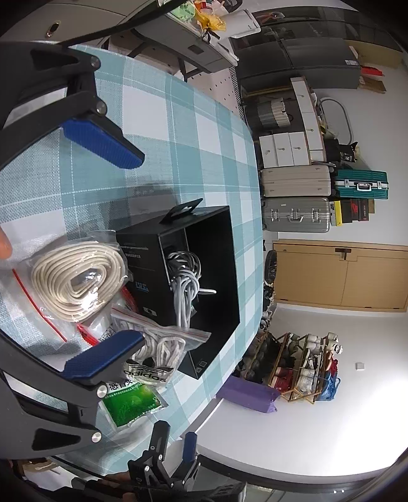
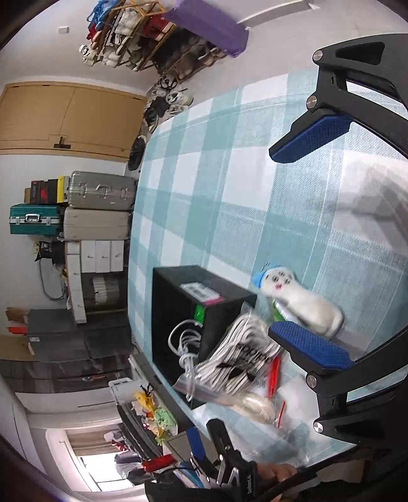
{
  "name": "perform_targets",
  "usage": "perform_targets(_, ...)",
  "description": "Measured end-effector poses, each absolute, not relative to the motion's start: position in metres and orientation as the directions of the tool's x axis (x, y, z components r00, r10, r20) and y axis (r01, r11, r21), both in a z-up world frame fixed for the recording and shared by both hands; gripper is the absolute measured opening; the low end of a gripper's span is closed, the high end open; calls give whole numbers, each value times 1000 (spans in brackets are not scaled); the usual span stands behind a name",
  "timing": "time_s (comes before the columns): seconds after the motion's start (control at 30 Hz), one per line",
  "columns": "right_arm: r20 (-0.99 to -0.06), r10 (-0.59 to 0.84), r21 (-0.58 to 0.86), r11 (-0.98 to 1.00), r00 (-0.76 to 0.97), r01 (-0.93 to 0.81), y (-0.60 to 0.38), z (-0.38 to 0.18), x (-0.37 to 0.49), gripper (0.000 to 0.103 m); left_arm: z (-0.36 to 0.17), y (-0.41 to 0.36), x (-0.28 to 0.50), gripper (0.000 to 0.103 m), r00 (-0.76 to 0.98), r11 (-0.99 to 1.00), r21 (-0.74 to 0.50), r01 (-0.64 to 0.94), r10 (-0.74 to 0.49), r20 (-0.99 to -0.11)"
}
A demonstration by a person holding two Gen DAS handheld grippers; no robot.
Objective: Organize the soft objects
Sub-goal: 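Move right tool to the white plush doll while left tool approaches the cream rope bag, then close the right tool around the white plush doll's body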
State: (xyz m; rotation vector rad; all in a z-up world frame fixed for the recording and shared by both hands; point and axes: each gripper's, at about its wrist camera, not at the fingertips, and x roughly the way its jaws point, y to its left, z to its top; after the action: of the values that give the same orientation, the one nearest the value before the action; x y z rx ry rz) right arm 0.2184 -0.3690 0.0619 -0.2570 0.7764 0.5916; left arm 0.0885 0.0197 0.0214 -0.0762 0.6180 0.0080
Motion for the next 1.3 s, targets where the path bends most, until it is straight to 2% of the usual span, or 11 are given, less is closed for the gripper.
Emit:
perform_targets(0.23,-778,394,28,799,489,-600,-364,42,224,102,17,22,90,103,806,997,-67,-31,-14,-592)
perform_targets(0.43,-789,435,72,767,434,-638,-349,34,219,102,18,23,90,103,805,997,-68,-33,-14,-593)
perform_targets(0.87,-815,432,97,759,386,-643,-329,17,219,101,11,24,92,103,790,997,-75,-31,-22,-613)
perform_targets(0.97,-814,439,100,751,380,-653,-329,18,219,94,9,24,94,103,782,996,-86,-26,-33,-622)
perform_targets(1.03,-812,448,105,743,374,-661,-328,18,217,85,6,23,95,103,776,995,-95,-21,-44,-630)
perform_targets(1.1,-810,464,116,727,359,-677,-327,18,216,65,4,22,96,103,765,995,-98,-15,-51,-642)
perform_targets(1.2,-804,481,125,712,350,-691,-325,18,213,48,0,19,97,103,752,996,-92,-14,-50,-657)
perform_targets(1.3,-799,486,125,711,354,-692,-326,19,212,43,-3,17,99,103,738,995,-98,-9,-59,-672)
